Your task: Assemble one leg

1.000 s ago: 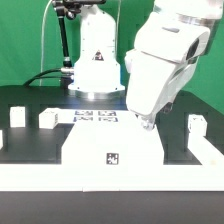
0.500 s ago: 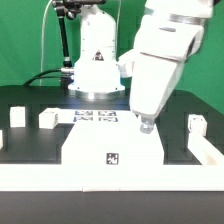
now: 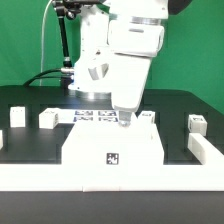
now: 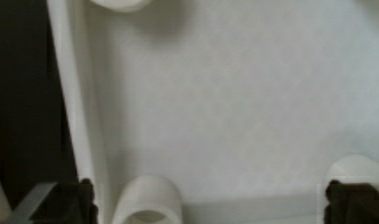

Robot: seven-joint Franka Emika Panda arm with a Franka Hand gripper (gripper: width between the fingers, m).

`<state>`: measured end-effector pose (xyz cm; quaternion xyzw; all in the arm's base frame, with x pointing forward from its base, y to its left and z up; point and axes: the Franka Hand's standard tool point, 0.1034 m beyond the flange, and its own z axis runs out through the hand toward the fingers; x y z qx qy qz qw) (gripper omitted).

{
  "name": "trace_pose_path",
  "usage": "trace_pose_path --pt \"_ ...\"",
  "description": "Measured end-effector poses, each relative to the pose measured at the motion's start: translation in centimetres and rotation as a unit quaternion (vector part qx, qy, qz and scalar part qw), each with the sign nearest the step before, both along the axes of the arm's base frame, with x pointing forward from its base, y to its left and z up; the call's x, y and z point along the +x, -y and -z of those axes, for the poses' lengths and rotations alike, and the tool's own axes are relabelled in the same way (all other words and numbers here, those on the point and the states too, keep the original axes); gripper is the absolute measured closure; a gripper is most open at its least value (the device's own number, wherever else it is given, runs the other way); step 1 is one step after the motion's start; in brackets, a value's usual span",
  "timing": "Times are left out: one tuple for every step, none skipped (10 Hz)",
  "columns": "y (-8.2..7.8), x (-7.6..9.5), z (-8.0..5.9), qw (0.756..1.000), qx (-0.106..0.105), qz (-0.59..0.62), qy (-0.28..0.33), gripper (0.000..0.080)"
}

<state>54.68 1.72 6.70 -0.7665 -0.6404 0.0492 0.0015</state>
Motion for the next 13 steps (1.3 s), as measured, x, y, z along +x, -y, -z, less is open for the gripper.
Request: trace_pose_path --pt "0.0 -0.1 0.1 1.0 0.0 0.0 -0.001 0.015" --pt "0.0 -0.2 0.1 1.0 0.0 0.0 -0.001 0.015" --pt "0.0 -0.7 0.3 1.0 0.0 -0.001 -0.005 0.015" --pt "0.4 -1.7 0.8 1.0 0.004 -0.018 -0.007 0.015" --pt "0.6 -3.1 1.3 0.999 0.011 -0.031 0.011 0.015" --pt "0.7 -5.4 1.8 0.999 0.017 -0.038 0.023 0.015" --pt "0.6 -7.0 2.2 0.999 0.019 -0.039 0.02 0.015" --pt "0.5 -7.5 2.5 0.999 0.022 -0.04 0.028 0.015" --pt "0.2 -8.7 3.0 0.998 0.025 -0.041 0.03 0.015" --pt "0.1 -9.8 3.4 0.999 0.026 -0.039 0.023 0.015" --pt "-0.1 -10.4 3.7 0.999 0.028 -0.038 0.022 0.015" --pt "-0.4 -11.3 4.2 0.999 0.03 -0.037 0.021 0.015" --pt "-0.6 -11.6 4.7 0.999 0.031 -0.031 0.015 0.015"
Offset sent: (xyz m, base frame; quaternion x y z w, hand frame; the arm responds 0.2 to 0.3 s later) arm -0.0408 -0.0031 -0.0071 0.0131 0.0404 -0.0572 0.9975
